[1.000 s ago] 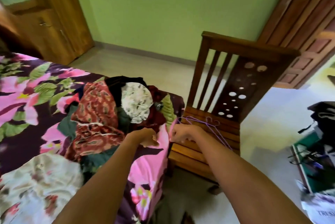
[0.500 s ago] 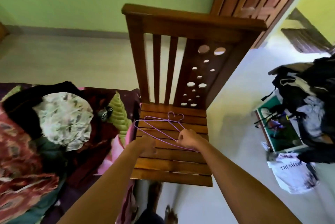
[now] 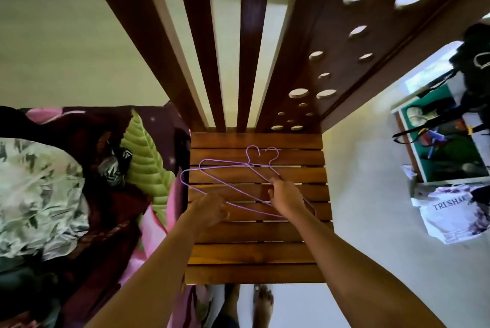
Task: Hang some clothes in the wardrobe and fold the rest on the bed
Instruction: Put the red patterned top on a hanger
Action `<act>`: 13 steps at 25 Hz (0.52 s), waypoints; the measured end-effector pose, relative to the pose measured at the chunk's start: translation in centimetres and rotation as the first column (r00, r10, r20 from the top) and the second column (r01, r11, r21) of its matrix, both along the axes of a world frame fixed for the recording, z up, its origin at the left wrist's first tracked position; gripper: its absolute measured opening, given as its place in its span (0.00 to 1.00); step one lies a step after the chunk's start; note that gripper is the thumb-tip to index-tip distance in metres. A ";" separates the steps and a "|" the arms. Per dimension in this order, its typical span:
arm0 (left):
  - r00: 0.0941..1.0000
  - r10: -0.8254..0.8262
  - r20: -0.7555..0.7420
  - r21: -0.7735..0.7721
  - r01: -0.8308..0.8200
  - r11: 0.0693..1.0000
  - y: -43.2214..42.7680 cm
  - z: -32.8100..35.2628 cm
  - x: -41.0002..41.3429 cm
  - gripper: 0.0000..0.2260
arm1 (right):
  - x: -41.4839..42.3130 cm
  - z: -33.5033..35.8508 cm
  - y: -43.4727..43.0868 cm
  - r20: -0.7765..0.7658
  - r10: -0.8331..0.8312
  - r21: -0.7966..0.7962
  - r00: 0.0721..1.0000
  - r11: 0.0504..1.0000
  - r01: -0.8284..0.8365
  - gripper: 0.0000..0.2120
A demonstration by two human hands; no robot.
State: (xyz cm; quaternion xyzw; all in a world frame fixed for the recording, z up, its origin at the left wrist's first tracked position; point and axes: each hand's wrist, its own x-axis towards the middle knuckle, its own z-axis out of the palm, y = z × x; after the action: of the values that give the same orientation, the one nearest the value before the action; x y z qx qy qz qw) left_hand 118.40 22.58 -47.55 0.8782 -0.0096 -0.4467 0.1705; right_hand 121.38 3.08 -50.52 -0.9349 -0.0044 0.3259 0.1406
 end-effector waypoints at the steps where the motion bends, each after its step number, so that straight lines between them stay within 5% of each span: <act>1: 0.998 -0.058 0.020 -0.010 0.059 0.998 0.4 -1.1 0.1 0.18 | 0.3 -0.9 0.1 0.010 0.014 -0.021 1.000 1.000 -0.014 0.17; 6: 0.998 0.055 0.028 0.006 -0.055 0.998 1.9 -6.4 -0.8 0.14 | 0.6 -4.3 0.5 0.061 0.083 -0.119 0.995 0.990 -0.076 0.24; 10: 0.976 0.211 0.059 -0.059 -0.208 0.976 1.0 -5.7 -0.7 0.13 | 0.6 -4.7 1.1 0.147 0.105 -0.126 0.983 0.988 -0.087 0.19; 13: 0.894 0.440 0.088 -0.130 -0.428 0.894 -0.4 -4.8 -0.8 0.11 | -0.1 -3.5 1.3 0.096 -0.178 0.071 0.979 0.983 0.171 0.09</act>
State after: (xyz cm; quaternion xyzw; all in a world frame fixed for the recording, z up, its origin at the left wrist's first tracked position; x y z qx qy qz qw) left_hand 117.57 22.21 -52.31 0.8719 0.1531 -0.3450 0.3120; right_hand 121.26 4.42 -54.00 -0.9422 0.0603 0.2639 0.1973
